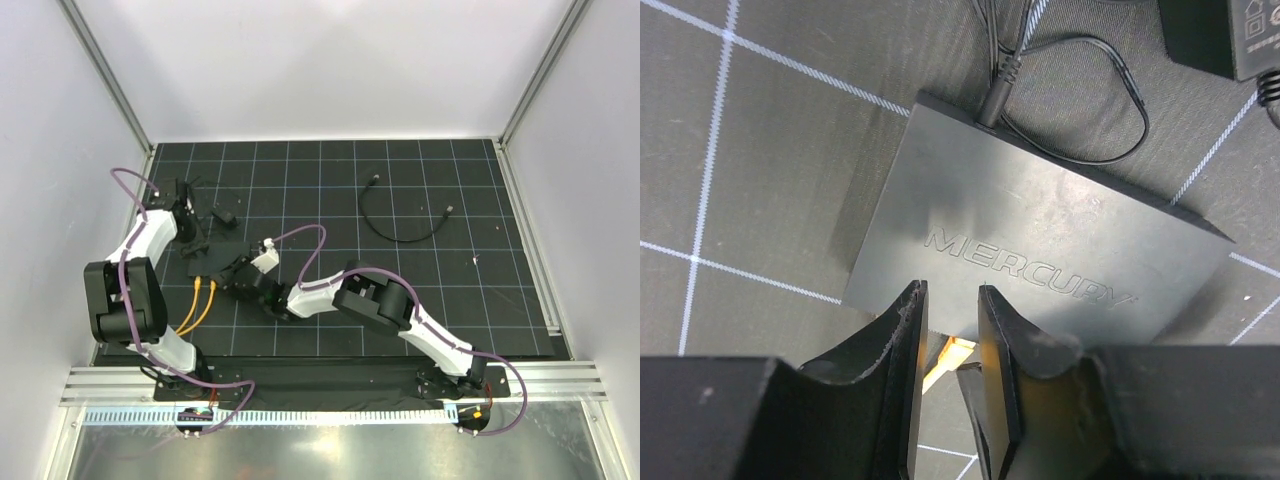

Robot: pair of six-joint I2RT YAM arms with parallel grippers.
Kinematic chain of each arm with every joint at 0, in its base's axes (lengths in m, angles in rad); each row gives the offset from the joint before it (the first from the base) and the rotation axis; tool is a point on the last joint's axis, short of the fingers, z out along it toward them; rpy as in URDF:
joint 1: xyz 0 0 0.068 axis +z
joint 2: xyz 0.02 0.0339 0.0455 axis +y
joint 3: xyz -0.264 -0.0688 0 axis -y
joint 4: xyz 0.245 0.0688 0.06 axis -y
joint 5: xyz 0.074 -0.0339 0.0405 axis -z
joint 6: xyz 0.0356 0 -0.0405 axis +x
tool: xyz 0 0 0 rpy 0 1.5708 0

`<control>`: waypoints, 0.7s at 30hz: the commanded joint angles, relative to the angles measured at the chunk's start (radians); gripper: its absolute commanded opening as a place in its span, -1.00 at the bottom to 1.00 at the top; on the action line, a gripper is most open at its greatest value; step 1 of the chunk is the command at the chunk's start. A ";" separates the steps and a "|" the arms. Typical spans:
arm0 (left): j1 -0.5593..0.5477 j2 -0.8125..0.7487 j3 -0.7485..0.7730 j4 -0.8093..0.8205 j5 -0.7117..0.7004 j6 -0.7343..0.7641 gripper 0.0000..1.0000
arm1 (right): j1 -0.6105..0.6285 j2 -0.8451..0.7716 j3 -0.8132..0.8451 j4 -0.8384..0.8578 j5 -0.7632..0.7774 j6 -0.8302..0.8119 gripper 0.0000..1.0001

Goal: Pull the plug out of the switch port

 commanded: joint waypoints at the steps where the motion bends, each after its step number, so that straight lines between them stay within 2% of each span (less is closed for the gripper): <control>1: -0.006 -0.001 -0.013 0.032 0.003 0.015 -0.39 | -0.004 0.014 0.014 -0.042 0.049 0.055 -0.10; 7: -0.009 0.020 -0.018 0.033 0.016 0.009 -0.41 | -0.004 0.028 0.059 -0.131 0.052 0.064 -0.11; 13: -0.017 0.031 -0.021 0.030 0.023 0.012 -0.43 | -0.004 0.037 0.068 -0.145 0.059 0.053 -0.21; 21: -0.030 0.029 -0.027 0.026 0.021 0.012 -0.45 | 0.000 0.030 0.070 -0.151 0.069 0.007 -0.20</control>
